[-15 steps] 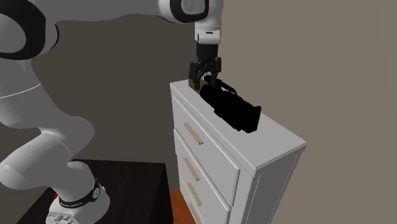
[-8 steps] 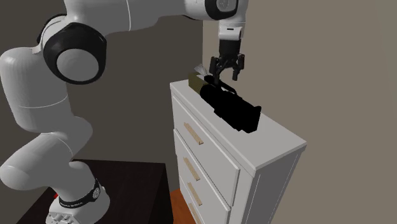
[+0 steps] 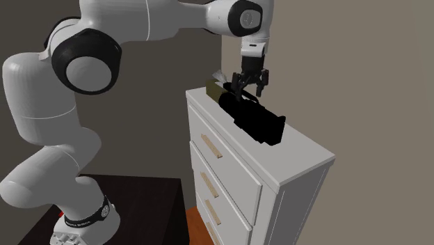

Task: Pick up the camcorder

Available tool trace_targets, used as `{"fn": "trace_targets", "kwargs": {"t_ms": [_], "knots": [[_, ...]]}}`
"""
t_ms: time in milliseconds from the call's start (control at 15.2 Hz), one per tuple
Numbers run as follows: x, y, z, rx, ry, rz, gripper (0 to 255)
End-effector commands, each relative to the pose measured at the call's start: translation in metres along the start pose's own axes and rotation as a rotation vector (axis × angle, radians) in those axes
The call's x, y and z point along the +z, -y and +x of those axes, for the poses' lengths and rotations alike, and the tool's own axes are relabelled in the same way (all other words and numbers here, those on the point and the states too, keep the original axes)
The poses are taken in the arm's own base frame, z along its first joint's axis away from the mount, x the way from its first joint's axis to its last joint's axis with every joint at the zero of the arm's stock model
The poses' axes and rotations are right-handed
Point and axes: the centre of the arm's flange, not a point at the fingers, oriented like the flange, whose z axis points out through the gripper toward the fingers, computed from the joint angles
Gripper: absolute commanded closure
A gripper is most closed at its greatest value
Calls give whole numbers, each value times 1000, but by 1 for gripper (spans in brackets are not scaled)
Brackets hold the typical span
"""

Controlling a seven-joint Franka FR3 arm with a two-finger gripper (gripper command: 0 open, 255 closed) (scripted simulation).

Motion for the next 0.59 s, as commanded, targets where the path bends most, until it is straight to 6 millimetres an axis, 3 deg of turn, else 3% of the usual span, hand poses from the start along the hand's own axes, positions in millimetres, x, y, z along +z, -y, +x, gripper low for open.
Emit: {"fn": "trace_targets", "kwargs": {"t_ms": [0, 66, 528], "knots": [[4, 0, 0, 0, 0, 0, 0], [4, 0, 1, 0, 0, 0, 255], [4, 0, 1, 0, 0, 0, 255]]}}
